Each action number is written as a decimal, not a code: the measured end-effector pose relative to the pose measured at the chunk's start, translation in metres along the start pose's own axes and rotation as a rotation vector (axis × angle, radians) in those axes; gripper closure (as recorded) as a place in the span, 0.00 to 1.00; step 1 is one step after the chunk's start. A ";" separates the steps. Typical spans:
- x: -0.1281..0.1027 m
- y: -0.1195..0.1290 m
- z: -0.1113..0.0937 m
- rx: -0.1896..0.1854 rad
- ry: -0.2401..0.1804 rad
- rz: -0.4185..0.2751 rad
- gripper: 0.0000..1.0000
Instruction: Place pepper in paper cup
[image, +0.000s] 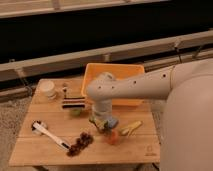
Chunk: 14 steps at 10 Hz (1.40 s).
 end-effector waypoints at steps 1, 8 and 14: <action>0.001 -0.002 0.003 -0.003 -0.004 0.008 0.59; -0.011 -0.018 0.010 0.012 -0.035 0.013 0.26; -0.025 -0.032 0.001 0.052 -0.069 0.009 0.26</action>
